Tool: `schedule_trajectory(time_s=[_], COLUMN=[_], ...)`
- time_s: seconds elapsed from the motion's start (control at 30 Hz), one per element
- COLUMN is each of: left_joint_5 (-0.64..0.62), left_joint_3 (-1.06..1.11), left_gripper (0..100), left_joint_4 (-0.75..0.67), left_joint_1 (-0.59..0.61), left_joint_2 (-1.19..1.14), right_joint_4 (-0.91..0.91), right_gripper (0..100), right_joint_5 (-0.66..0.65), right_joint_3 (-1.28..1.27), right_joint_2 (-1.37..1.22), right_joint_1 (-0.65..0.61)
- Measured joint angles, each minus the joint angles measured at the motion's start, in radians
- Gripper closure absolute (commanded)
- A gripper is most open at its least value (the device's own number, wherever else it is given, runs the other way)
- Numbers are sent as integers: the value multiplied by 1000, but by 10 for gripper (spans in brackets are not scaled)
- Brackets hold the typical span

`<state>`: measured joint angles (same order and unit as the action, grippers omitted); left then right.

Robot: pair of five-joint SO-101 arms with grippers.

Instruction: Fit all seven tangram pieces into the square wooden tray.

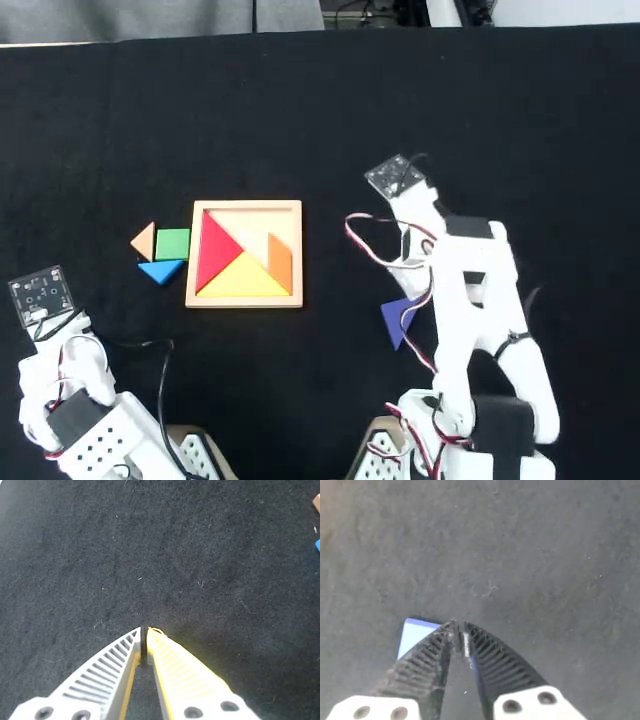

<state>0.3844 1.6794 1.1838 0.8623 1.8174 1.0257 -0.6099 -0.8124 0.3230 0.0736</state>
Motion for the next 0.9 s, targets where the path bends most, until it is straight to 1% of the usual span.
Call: schedule_trajectory(time_s=[0.17, 0.3, 0.4, 0.5, 0.63, 0.77, 0.9], left_joint_5=[0, 0, 0, 0, 0, 0, 0], left_joint_3=[0, 0, 0, 0, 0, 0, 0], left_gripper=[970, 970, 970, 970, 970, 970, 970], left_joint_4=[0, 0, 0, 0, 0, 0, 0], left_joint_1=[0, 0, 0, 0, 0, 0, 0], left_joint_2=[0, 0, 0, 0, 0, 0, 0], right_joint_4=[-23, -26, -3, 60, 163, 180, 190], right_gripper=[988, 988, 988, 988, 988, 988, 987], right_joint_5=[-2, -29, -110, -183, -316, -399, -413], right_joint_3=[2, 11, 15, 17, 8, -83, -126], right_joint_2=[-107, -183, -209, -210, -209, -127, 48], right_joint_1=[11, 58, 74, 89, 92, 71, 55])
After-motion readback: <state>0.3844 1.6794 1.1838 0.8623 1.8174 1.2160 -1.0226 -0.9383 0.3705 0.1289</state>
